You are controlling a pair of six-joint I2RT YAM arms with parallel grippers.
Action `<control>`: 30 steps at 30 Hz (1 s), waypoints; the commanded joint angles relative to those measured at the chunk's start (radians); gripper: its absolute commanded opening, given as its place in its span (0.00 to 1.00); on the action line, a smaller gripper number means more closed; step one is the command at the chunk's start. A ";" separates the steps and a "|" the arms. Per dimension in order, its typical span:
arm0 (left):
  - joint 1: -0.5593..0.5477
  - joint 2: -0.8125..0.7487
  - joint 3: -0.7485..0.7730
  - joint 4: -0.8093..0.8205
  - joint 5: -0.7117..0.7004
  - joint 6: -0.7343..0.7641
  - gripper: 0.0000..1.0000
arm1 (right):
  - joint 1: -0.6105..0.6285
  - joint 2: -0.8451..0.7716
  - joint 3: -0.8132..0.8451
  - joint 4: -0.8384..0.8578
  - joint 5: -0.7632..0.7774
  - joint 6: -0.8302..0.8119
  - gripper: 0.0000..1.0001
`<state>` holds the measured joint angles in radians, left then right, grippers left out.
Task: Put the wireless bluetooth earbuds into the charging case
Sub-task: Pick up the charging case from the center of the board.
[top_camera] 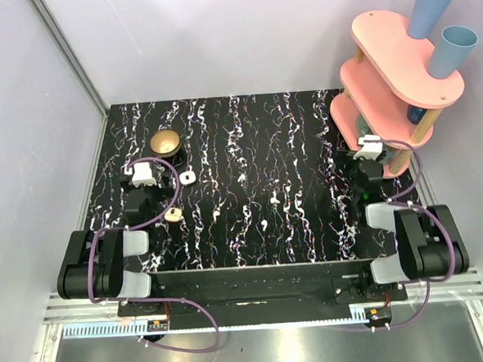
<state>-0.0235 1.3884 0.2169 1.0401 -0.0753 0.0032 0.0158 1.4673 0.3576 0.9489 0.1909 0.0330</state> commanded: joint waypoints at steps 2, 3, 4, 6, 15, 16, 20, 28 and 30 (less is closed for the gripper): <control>0.004 -0.014 0.027 0.047 0.035 0.015 0.99 | 0.140 -0.185 0.116 -0.349 -0.094 -0.062 1.00; 0.004 -0.014 0.027 0.047 0.035 0.015 0.99 | 0.163 -0.220 0.115 -0.399 -0.073 -0.088 1.00; 0.004 -0.015 0.027 0.049 0.035 0.017 0.99 | 0.183 -0.241 0.109 -0.418 -0.067 -0.094 1.00; 0.004 -0.014 0.027 0.051 0.034 0.014 0.99 | 0.199 -0.316 0.080 -0.456 -0.100 -0.105 1.00; 0.004 -0.196 0.353 -0.687 -0.115 -0.138 0.99 | 0.214 -0.411 0.216 -0.663 -0.324 0.097 1.00; 0.004 -0.216 0.377 -0.777 -0.098 -0.135 0.99 | 0.214 -0.388 0.256 -0.700 -0.355 0.114 1.00; 0.004 -0.296 0.444 -0.928 -0.092 -0.224 0.99 | 0.217 -0.244 0.493 -0.921 -0.526 0.165 1.00; 0.004 -0.505 0.570 -1.288 -0.179 -0.520 0.99 | 0.289 -0.042 0.762 -1.156 -0.620 0.177 1.00; 0.004 -0.517 0.610 -1.362 -0.227 -0.557 0.99 | 0.314 -0.015 0.816 -1.168 -0.587 0.246 1.00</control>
<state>-0.0235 0.9195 0.7189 -0.0956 -0.1860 -0.3962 0.2840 1.4181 1.0622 -0.1005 -0.3618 0.2020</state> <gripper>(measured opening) 0.988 0.994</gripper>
